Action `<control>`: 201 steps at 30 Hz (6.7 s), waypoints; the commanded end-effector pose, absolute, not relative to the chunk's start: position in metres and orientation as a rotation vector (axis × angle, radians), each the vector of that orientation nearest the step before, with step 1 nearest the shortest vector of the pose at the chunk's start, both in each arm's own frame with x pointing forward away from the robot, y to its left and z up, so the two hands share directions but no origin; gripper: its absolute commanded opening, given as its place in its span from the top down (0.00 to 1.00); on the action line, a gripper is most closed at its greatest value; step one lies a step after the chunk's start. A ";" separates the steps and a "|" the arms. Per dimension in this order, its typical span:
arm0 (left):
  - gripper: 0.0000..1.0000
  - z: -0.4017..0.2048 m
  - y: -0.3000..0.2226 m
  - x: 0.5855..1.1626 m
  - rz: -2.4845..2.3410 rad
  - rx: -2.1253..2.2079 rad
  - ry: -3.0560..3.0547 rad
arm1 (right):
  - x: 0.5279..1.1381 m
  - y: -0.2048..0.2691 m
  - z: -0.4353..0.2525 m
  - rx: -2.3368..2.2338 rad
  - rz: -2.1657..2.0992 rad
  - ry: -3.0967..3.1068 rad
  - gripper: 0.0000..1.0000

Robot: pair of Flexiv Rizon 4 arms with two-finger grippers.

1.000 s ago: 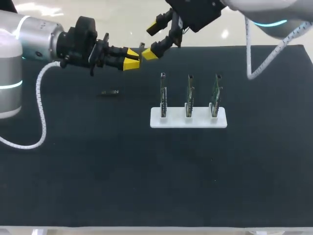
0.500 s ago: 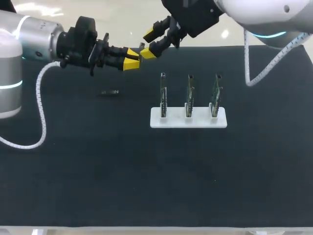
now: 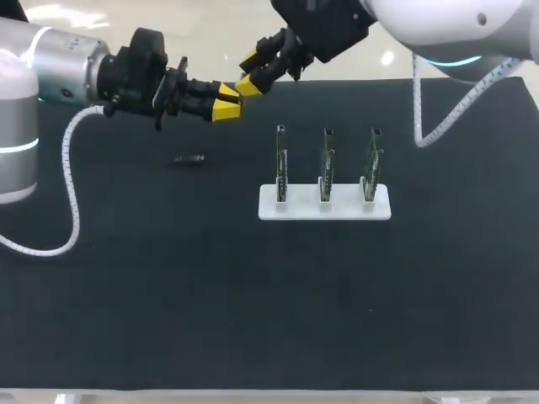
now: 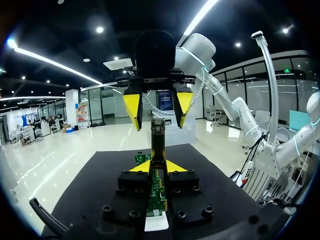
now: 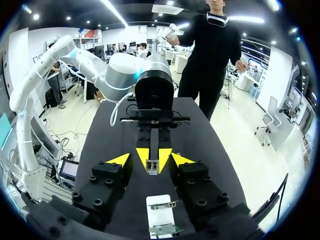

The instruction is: Pick up the optical module with the left hand, and insert it into the network port with the right hand.

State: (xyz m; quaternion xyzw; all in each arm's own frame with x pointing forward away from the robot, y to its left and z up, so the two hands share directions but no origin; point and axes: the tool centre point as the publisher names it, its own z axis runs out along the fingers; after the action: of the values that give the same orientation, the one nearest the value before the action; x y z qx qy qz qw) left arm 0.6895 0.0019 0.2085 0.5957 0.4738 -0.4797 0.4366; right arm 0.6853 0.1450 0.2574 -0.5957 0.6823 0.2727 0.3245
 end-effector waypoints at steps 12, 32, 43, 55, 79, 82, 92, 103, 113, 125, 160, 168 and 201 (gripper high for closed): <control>1.00 0.208 0.001 0.689 -1.189 1.479 1.179 | 0.688 0.151 0.254 -1.547 0.706 1.793 0.62; 1.00 0.208 0.001 0.689 -1.189 1.479 1.179 | 0.685 0.149 0.252 -1.542 0.710 1.790 0.72; 1.00 0.208 0.001 0.689 -1.189 1.479 1.179 | 0.689 0.147 0.250 -1.550 0.714 1.779 1.00; 0.00 0.208 0.001 0.689 -1.189 1.479 1.179 | 0.689 0.147 0.250 -1.552 0.714 1.781 1.00; 0.00 0.194 0.032 0.680 -1.002 1.607 1.402 | 0.690 0.145 0.248 -1.563 0.716 1.769 1.00; 0.00 0.192 0.046 0.678 -0.953 1.651 1.460 | 0.691 0.145 0.247 -1.566 0.718 1.766 1.00; 0.00 0.191 0.089 0.683 -0.854 1.758 1.532 | 0.692 0.144 0.248 -1.572 0.718 1.766 1.00; 0.00 0.198 0.116 0.692 -0.842 1.751 1.500 | 0.695 0.144 0.248 -1.577 0.719 1.761 1.00; 0.00 0.200 0.120 0.695 -0.836 1.758 1.482 | 0.707 0.135 0.246 -1.603 0.718 1.771 1.00; 0.00 0.200 0.120 0.695 -0.836 1.758 1.482 | 0.719 0.098 0.239 -1.655 0.716 1.776 1.00; 0.00 0.200 0.120 0.695 -0.836 1.758 1.482 | 0.715 0.035 0.196 -1.783 0.692 1.837 1.00; 0.00 0.200 0.120 0.695 -0.836 1.758 1.482 | 0.715 0.028 0.189 -1.791 0.702 1.825 1.00; 0.00 0.200 0.120 0.695 -0.836 1.758 1.482 | 0.721 0.023 0.178 -1.829 0.713 1.775 1.00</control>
State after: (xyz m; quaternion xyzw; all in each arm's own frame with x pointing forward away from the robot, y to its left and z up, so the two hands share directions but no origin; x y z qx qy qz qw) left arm 0.6946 0.1205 0.2002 0.6752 0.5692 -0.3222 0.3411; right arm 0.7182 0.0224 0.1797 -0.6697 0.6514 0.2590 0.2451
